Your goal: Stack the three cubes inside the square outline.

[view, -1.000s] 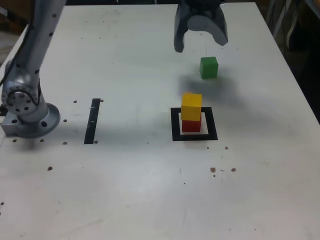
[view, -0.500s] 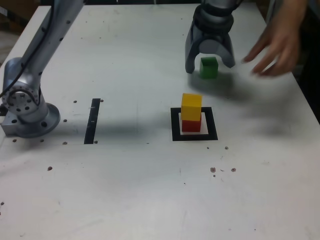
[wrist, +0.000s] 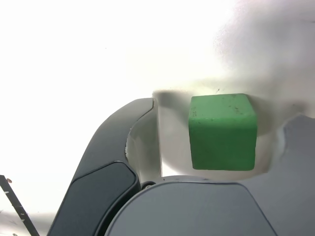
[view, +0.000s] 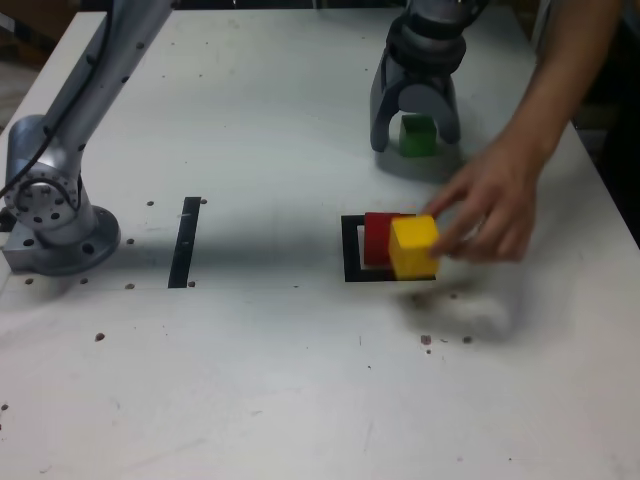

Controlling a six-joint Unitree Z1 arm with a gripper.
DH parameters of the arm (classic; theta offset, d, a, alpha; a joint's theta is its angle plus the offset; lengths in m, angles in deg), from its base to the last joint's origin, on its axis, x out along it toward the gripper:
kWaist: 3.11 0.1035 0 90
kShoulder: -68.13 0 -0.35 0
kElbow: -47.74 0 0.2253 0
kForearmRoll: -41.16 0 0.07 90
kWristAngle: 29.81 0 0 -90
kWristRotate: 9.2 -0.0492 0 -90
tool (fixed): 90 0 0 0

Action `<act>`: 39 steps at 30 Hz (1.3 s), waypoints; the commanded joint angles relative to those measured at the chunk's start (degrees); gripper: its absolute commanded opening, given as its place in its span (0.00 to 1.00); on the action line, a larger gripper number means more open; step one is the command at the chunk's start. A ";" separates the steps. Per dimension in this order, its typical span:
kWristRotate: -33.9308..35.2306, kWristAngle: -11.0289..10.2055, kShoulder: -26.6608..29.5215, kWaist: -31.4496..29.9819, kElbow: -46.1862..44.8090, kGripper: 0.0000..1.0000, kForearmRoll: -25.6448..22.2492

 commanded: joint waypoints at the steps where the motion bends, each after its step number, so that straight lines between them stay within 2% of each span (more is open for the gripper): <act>1: -0.12 -0.02 -0.51 0.11 0.22 0.63 -0.01; 11: -0.08 -0.12 -0.64 0.22 0.64 0.35 0.07; 25: -0.03 0.30 -1.03 0.22 1.38 0.20 -0.25; 34: -0.03 0.01 -0.28 0.12 2.15 0.19 -0.51; 39: 0.03 -0.40 2.50 -0.78 2.86 0.18 -3.16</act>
